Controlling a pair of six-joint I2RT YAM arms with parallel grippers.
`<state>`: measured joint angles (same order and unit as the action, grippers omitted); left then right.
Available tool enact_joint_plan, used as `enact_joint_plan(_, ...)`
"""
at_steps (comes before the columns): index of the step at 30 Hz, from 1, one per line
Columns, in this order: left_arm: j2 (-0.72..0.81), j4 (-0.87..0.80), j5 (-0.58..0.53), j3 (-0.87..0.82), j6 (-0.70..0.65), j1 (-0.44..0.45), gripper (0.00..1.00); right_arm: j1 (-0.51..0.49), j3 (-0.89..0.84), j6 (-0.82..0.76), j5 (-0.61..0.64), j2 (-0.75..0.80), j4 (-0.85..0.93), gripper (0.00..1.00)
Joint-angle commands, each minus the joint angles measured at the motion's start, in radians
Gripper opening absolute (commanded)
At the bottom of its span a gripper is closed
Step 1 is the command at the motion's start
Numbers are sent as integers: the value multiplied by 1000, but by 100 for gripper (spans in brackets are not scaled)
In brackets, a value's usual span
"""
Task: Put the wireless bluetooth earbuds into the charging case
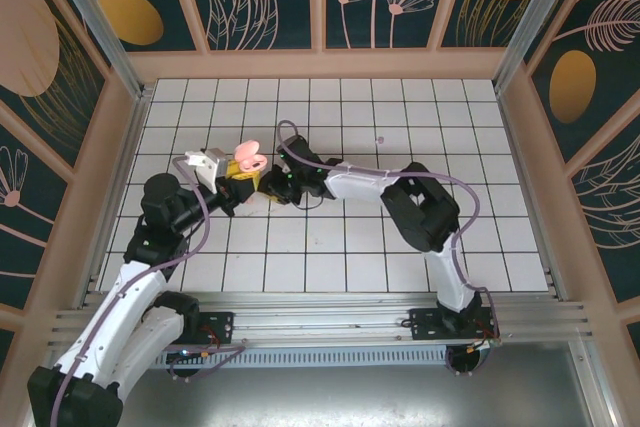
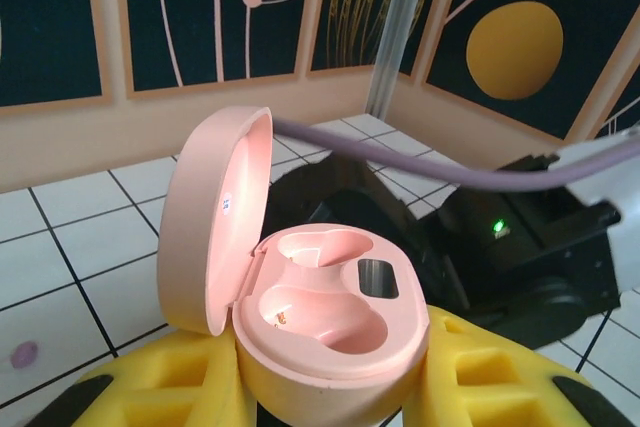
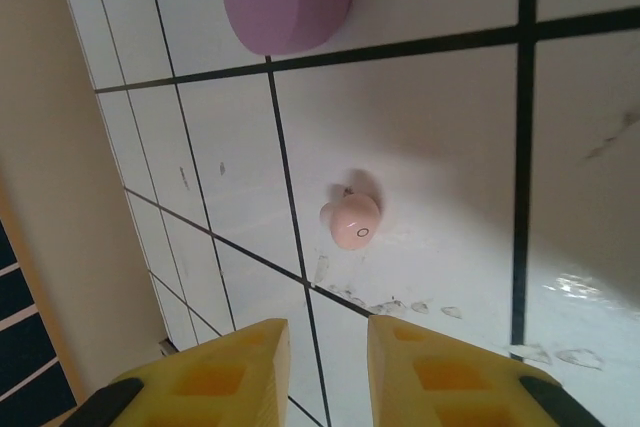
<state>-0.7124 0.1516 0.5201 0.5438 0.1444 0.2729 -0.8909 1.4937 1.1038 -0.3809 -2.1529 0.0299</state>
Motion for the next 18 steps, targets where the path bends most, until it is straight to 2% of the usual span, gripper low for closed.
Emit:
enact_joint_plan(1,23,-3,-17,12,27,-7,8,-14,48,62,47,-34,8,27)
enact_joint_plan(18,69,-49,-66,12,8,-7,10,-45,208,73,121,-145,153,29)
